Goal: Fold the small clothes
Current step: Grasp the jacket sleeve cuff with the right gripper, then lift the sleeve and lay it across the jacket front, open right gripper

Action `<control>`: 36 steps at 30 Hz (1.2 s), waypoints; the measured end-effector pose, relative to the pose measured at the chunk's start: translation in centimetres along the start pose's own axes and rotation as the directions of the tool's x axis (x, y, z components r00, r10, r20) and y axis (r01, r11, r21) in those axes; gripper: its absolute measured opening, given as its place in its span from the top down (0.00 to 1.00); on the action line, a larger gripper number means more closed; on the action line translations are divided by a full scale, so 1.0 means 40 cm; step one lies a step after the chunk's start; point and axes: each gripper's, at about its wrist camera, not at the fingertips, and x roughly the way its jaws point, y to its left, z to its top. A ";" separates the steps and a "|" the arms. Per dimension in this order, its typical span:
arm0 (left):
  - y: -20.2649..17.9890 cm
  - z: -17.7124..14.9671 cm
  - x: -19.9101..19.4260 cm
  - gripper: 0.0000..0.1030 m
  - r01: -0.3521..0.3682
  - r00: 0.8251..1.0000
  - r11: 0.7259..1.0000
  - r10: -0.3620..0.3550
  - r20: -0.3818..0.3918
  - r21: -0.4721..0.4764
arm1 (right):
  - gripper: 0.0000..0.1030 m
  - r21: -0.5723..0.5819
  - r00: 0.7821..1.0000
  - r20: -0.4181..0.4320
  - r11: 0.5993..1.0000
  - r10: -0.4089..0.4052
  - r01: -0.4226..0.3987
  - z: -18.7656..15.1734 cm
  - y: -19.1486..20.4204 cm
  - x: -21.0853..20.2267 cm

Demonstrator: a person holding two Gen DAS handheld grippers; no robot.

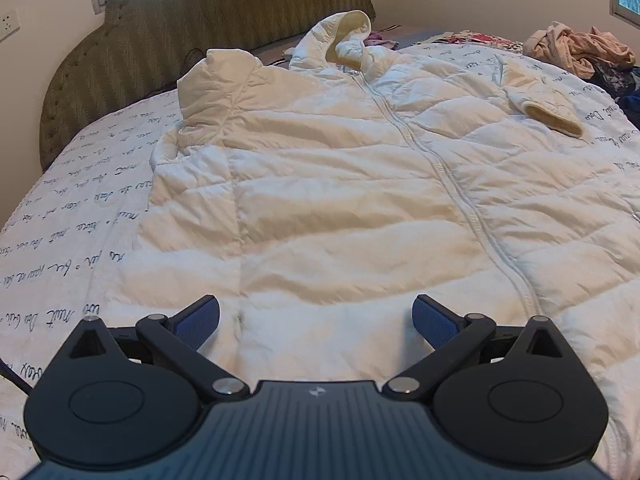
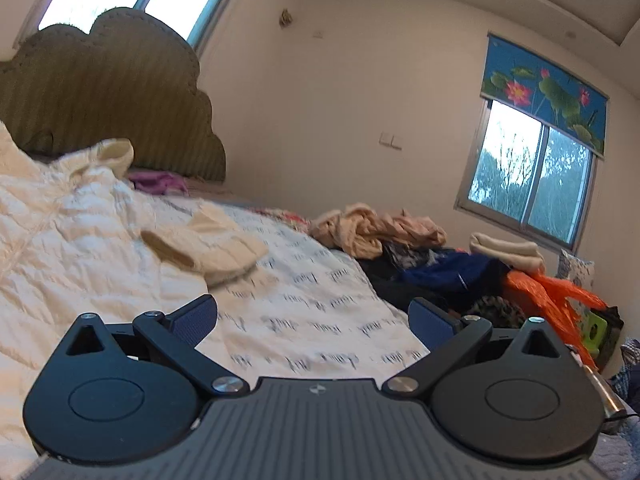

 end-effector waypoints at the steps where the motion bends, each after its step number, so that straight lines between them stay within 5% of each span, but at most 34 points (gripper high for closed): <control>1: -0.008 -0.001 0.004 0.00 0.014 1.000 1.000 -0.014 -0.004 0.011 | 0.00 -0.050 0.996 -0.084 0.999 0.012 -0.017 -0.020 -0.017 0.023; 3: -0.026 -0.003 0.013 0.00 0.034 0.999 0.999 -0.034 -0.010 0.037 | 0.00 -0.066 0.977 -0.197 0.993 0.086 -0.100 -0.035 -0.056 0.065; 6: -0.054 -0.003 0.023 0.00 0.052 0.999 0.996 -0.052 -0.010 0.071 | 0.00 0.136 0.948 -0.146 0.955 0.284 -0.265 0.038 -0.108 0.123; 9: -0.067 0.002 0.025 0.00 0.057 0.998 0.995 -0.056 -0.010 0.078 | 0.00 0.145 0.856 -0.134 0.865 0.499 -0.481 0.127 -0.052 0.250; 10: -0.067 -0.001 0.021 0.00 0.061 0.998 0.995 -0.060 -0.011 0.074 | 0.00 0.080 0.847 -0.134 0.857 0.514 -0.508 0.143 -0.012 0.290; 15: -0.063 0.010 0.022 0.00 0.039 0.999 0.997 -0.038 -0.018 0.062 | 0.11 -0.229 0.845 -0.235 0.817 0.481 -0.529 0.165 0.192 0.455; 18: -0.060 0.015 0.030 0.00 0.030 0.999 0.998 -0.029 -0.027 0.056 | 0.20 -0.322 0.871 -0.228 0.810 0.435 -0.489 0.153 0.250 0.492; 19: -0.060 0.017 0.033 0.00 0.032 0.999 0.998 -0.031 -0.032 0.054 | 0.33 -0.320 0.876 -0.229 0.817 0.424 -0.479 0.155 0.251 0.506; 20: -0.061 0.018 0.035 0.00 0.036 0.999 0.998 -0.035 -0.034 0.052 | 0.50 -0.290 0.870 -0.241 0.823 0.430 -0.488 0.160 0.248 0.520; 23: -0.065 0.020 0.039 0.00 0.048 0.998 0.997 -0.046 -0.035 0.058 | 0.78 -0.114 0.829 -0.266 0.838 0.492 -0.534 0.180 0.196 0.551; 24: -0.066 0.019 0.039 0.00 0.047 0.998 0.997 -0.045 -0.033 0.062 | 0.86 -0.068 0.830 -0.257 0.847 0.495 -0.526 0.189 0.173 0.555; 27: -0.064 0.018 0.040 0.00 0.047 0.999 0.997 -0.045 -0.031 0.069 | 0.90 0.158 0.825 -0.217 0.852 0.522 -0.498 0.220 0.055 0.587; 31: -0.059 0.017 0.039 0.00 0.051 0.998 0.997 -0.049 -0.032 0.061 | 0.91 0.406 0.875 -0.136 0.831 0.465 -0.379 0.259 -0.167 0.618; 36: -0.059 0.016 0.040 0.00 0.066 0.997 0.997 -0.064 -0.031 0.049 | 0.91 0.521 0.944 -0.103 0.825 0.315 -0.218 0.276 -0.405 0.606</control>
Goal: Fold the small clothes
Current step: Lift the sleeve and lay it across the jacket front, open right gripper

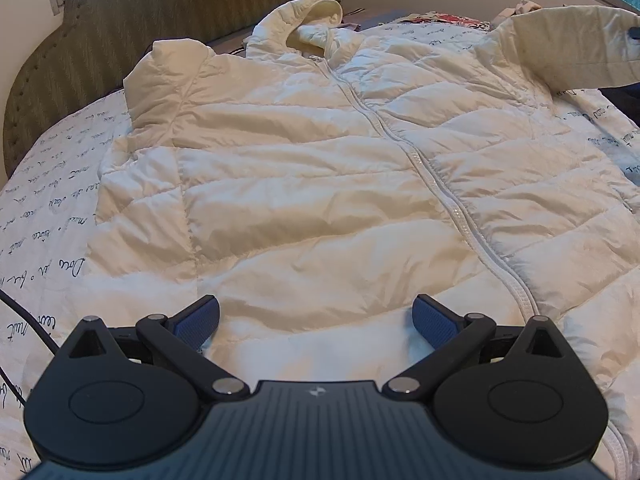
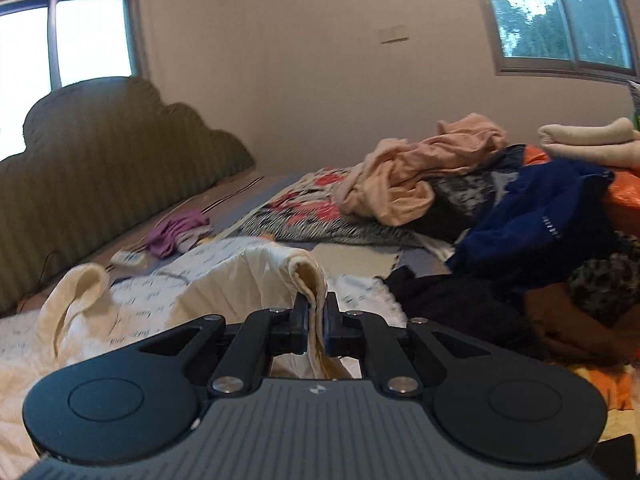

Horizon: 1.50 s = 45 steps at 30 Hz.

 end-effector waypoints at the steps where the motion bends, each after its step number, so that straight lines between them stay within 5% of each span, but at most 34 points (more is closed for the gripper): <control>1: -0.002 0.000 0.000 0.00 0.002 1.000 1.000 -0.002 0.000 0.002 | 0.91 0.032 1.000 0.008 0.999 -0.013 0.012 0.014 -0.035 -0.015; 11: 0.004 0.004 -0.009 0.00 -0.017 1.000 1.000 0.016 0.015 0.007 | 0.91 0.216 0.990 0.084 0.972 -0.115 0.094 0.096 -0.230 -0.160; 17: 0.009 -0.005 0.005 0.00 -0.021 1.000 1.000 0.021 0.001 -0.008 | 0.90 0.284 0.987 0.045 0.945 0.154 -0.161 0.071 -0.160 -0.191; 21: -0.002 -0.014 0.003 0.00 -0.033 0.999 0.999 0.033 0.009 0.014 | 0.90 0.273 0.931 -0.019 0.898 0.364 -0.346 0.027 -0.021 -0.154; 27: 0.011 -0.017 -0.012 0.00 -0.048 0.999 0.999 0.048 0.022 0.008 | 0.90 0.264 0.840 -0.117 0.832 0.530 -0.488 -0.034 0.189 -0.076; 39: 0.078 -0.004 -0.032 0.00 -0.075 0.996 0.995 0.078 0.045 -0.059 | 0.88 0.318 0.694 -0.269 0.742 0.668 -0.591 -0.180 0.507 -0.001; 45: 0.100 -0.014 -0.030 0.00 -0.092 0.995 0.994 0.095 0.042 -0.064 | 0.87 0.320 0.644 -0.335 0.725 0.688 -0.609 -0.237 0.614 0.031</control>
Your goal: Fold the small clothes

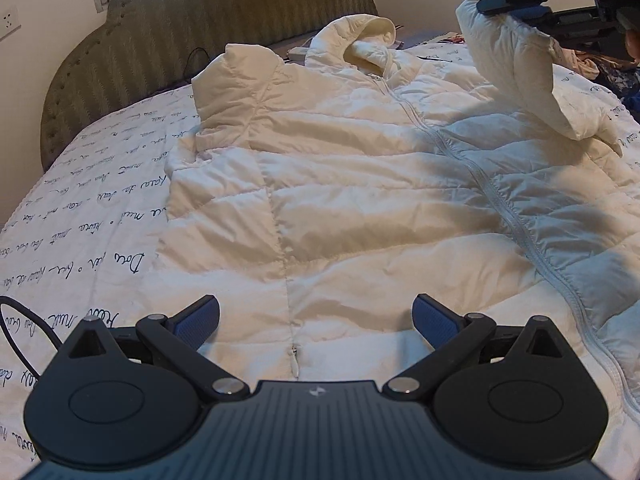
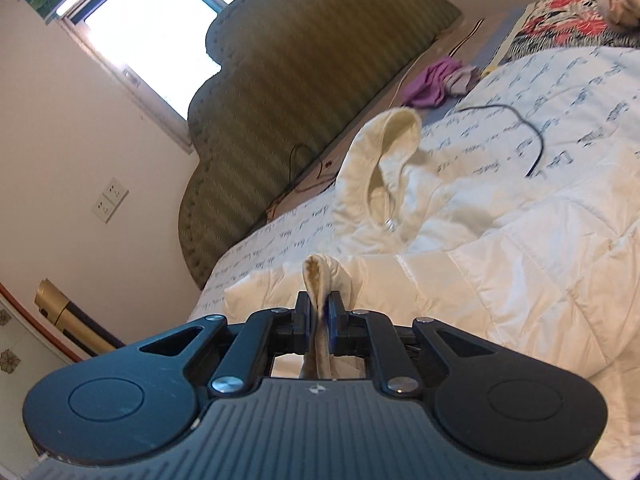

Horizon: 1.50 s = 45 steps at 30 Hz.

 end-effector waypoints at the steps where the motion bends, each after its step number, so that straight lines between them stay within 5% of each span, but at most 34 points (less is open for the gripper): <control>1: 0.004 -0.001 0.002 0.00 -0.003 1.000 1.000 0.003 -0.002 -0.003 | 0.86 -0.001 1.000 -0.010 1.000 0.001 -0.001 -0.006 0.003 0.012; 22: 0.039 -0.012 0.027 0.00 -0.020 0.999 0.999 0.019 -0.034 -0.044 | 0.83 -0.045 0.991 -0.129 0.999 -0.023 0.017 -0.064 0.046 0.225; 31: 0.047 -0.016 0.034 0.00 -0.018 0.999 0.999 0.016 -0.037 -0.051 | 0.47 -0.276 0.978 -0.122 0.952 -0.170 0.132 -0.104 0.052 0.169; 34: 0.050 -0.015 0.040 0.00 -0.018 0.999 0.998 0.016 -0.038 -0.054 | 0.40 -0.530 0.954 -0.065 0.821 -0.291 0.214 -0.149 0.079 0.132; 38: 0.052 -0.014 0.047 0.00 -0.019 0.999 0.998 0.016 -0.044 -0.060 | 0.36 -0.838 0.924 -0.053 0.520 -0.379 0.165 -0.262 0.118 0.113; 42: 0.052 -0.015 0.049 0.00 -0.021 0.999 0.998 0.018 -0.050 -0.065 | 0.32 -0.960 0.897 -0.018 0.257 -0.443 0.108 -0.366 0.144 0.140; 45: 0.061 -0.014 0.050 0.00 -0.014 0.998 0.996 0.009 -0.061 -0.087 | 0.33 -0.985 0.871 0.053 0.119 -0.488 0.127 -0.407 0.139 0.182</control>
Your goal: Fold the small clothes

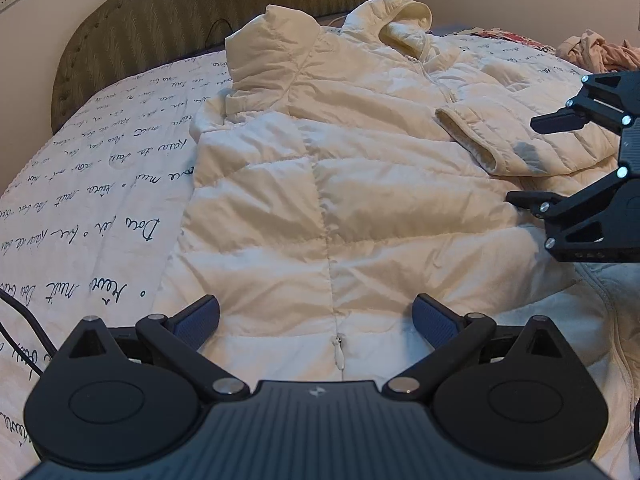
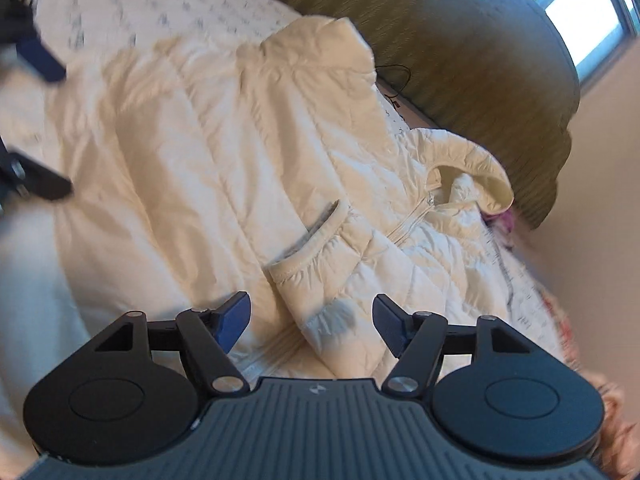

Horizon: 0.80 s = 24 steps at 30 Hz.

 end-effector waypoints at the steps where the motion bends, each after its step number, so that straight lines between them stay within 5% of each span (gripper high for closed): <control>1: 0.004 0.001 0.000 0.00 0.001 1.000 1.000 -0.001 -0.005 -0.011 | 0.39 -0.011 1.000 -0.006 1.000 -0.008 0.008 0.003 0.006 0.012; 4: 0.016 0.006 0.003 0.00 -0.010 1.000 0.999 0.009 -0.020 -0.042 | 0.77 0.035 1.000 0.005 0.999 0.008 -0.008 0.025 0.002 0.029; 7: 0.027 0.010 0.007 0.00 -0.020 0.999 0.997 0.018 -0.029 -0.068 | 0.88 0.054 0.999 0.031 0.998 -0.028 0.026 0.044 0.010 0.036; 24: 0.042 0.005 0.002 0.00 -0.014 0.999 0.996 0.011 -0.033 -0.085 | 0.92 0.261 0.982 0.187 0.962 0.029 -0.078 0.176 -0.021 0.024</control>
